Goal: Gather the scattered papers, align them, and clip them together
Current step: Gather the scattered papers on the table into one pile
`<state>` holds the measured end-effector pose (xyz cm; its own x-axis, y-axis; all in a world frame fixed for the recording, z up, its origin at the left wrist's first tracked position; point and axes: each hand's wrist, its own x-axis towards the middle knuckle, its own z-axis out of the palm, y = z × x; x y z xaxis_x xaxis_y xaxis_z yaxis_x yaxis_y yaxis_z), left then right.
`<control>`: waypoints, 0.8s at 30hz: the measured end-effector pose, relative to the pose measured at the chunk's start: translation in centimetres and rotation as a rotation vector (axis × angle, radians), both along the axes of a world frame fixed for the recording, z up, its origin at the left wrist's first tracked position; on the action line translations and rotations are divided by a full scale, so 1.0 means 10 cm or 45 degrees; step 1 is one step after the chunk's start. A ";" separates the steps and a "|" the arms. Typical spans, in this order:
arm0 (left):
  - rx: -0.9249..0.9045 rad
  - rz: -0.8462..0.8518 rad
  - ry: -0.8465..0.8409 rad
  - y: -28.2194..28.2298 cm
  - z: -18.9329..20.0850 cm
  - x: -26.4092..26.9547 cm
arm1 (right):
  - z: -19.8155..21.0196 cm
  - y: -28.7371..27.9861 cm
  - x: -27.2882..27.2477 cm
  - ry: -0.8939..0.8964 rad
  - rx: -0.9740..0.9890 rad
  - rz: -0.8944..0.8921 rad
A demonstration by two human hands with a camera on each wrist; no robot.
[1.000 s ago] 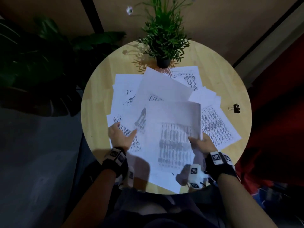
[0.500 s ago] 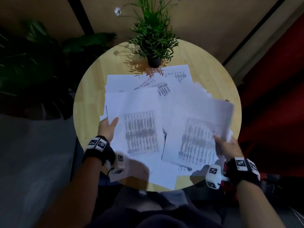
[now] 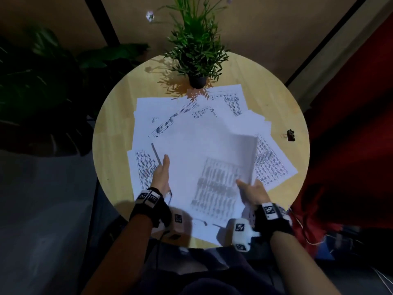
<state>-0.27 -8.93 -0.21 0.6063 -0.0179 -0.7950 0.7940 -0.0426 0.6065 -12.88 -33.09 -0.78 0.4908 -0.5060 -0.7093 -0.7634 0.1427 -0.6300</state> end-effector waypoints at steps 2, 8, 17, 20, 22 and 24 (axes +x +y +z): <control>0.092 -0.038 -0.088 -0.08 0.06 -0.06 | -0.02 0.16 -0.03 0.066 0.054 0.100; 0.254 -0.013 -0.169 0.13 -0.01 -0.04 | 0.04 -0.15 -0.12 0.064 0.103 0.051; 0.222 -0.008 -0.102 0.22 0.02 0.01 | 0.10 0.12 0.12 -0.020 -0.163 0.518; 0.097 0.062 -0.063 0.28 0.12 -0.05 | 0.10 0.23 0.18 -0.023 -0.295 0.666; 0.153 -0.075 -0.034 0.29 0.09 -0.12 | 0.12 0.39 0.26 -0.045 -0.336 0.735; 0.331 -0.165 -0.098 0.29 0.11 -0.19 | 0.12 0.55 0.35 -0.017 -0.312 0.830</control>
<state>-2.13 -6.05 0.92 0.6711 0.0987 -0.7347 0.7236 -0.3025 0.6204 -9.42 -27.61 0.43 0.7565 -0.2502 -0.6043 -0.6373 -0.4895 -0.5951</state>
